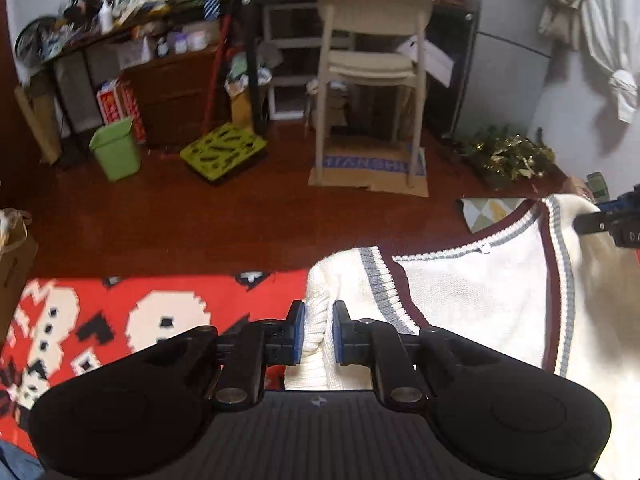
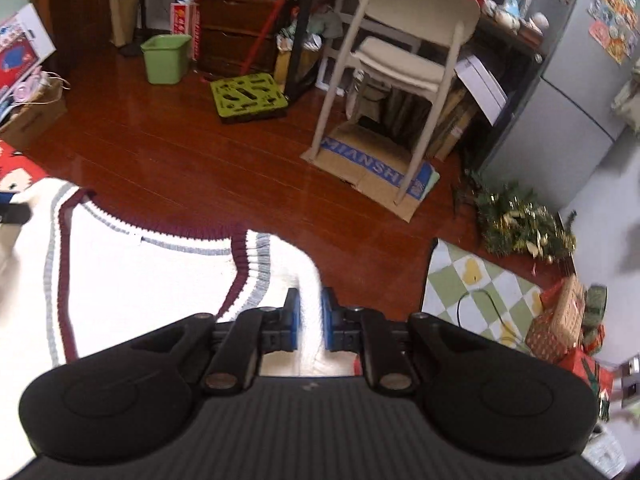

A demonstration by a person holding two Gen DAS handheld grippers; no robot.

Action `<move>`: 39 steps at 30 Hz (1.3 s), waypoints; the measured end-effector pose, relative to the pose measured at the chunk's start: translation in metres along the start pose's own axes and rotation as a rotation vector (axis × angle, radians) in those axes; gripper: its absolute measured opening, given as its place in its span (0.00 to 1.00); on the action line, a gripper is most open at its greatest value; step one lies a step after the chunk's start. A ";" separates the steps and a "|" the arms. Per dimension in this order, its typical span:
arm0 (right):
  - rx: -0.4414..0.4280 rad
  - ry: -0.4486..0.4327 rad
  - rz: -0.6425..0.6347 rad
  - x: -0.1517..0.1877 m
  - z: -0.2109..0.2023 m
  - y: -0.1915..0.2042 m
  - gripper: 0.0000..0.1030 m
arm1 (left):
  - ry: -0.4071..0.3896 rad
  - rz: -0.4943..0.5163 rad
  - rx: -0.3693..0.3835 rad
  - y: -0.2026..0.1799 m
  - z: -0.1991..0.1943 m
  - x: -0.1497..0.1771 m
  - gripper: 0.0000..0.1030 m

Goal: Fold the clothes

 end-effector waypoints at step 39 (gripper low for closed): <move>-0.192 -0.047 0.178 0.230 -0.234 0.095 0.99 | 0.064 0.028 0.103 -0.095 -0.177 0.193 0.72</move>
Point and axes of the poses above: each gripper's, at about its wrist camera, not at the fingertips, and z roughly the way its jaws point, y to its left, x to its underside, the point moved 10 cm from there along z, roughly the way its jaws point, and after that the axes turned 7 degrees about x, right-handed, at the moved point
